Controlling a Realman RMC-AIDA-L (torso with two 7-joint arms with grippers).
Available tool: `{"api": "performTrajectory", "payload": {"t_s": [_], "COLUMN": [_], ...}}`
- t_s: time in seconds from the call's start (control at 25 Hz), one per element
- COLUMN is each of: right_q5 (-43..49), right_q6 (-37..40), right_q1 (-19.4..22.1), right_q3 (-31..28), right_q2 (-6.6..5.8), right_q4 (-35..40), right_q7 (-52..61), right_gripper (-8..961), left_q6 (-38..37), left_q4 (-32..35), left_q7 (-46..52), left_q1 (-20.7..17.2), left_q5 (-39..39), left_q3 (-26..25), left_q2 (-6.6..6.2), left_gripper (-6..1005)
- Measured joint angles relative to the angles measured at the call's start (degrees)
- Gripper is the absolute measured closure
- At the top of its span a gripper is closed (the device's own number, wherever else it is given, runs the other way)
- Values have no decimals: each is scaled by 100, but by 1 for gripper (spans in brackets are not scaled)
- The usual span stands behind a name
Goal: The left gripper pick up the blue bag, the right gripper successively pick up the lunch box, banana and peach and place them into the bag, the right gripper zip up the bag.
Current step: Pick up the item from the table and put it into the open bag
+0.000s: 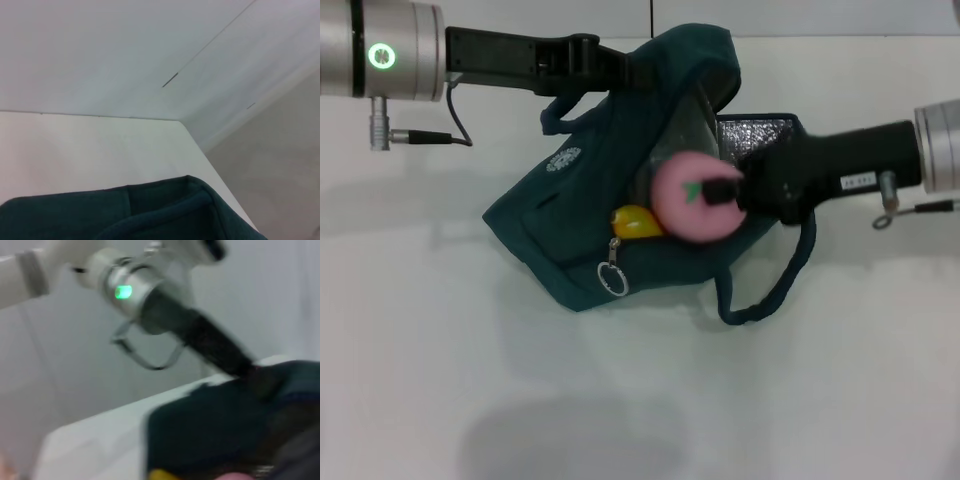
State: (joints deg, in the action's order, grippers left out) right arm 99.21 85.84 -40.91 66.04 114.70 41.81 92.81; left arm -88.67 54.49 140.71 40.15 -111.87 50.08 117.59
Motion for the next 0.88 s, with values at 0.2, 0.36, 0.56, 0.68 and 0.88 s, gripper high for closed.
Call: {"api": "performTrajectory", "payload": {"t_s": [0.2,0.36,0.56,0.68,0.88], "right_q5": [141,174,404,589,611], "right_q6": [-898,-1311,-1048,-534,-250], "right_q1": [132,133,-35,-192,-251], "right_q3": [217,545,727,694,233], "right_q2": [60,61,32,4,17], "right_q4": [216,221,202,249,271], "right_q7": [-104,-151,107,383,485], "right_gripper": [901,898,893,890,886], "left_q6": [0,0,-2,-2,2], "left_q4": [0,1,0,0,0], "left_q7": [0,0,13,19,18], "left_q1": [-5,-22,-16,-6,1], "left_q5": [0,-1,-2,-2,-2], "left_q3": [1,-14,-23,-25,-25], "left_q2": [0,0,-6,-13,-22], "left_gripper": [940,940,940,940,940]}}
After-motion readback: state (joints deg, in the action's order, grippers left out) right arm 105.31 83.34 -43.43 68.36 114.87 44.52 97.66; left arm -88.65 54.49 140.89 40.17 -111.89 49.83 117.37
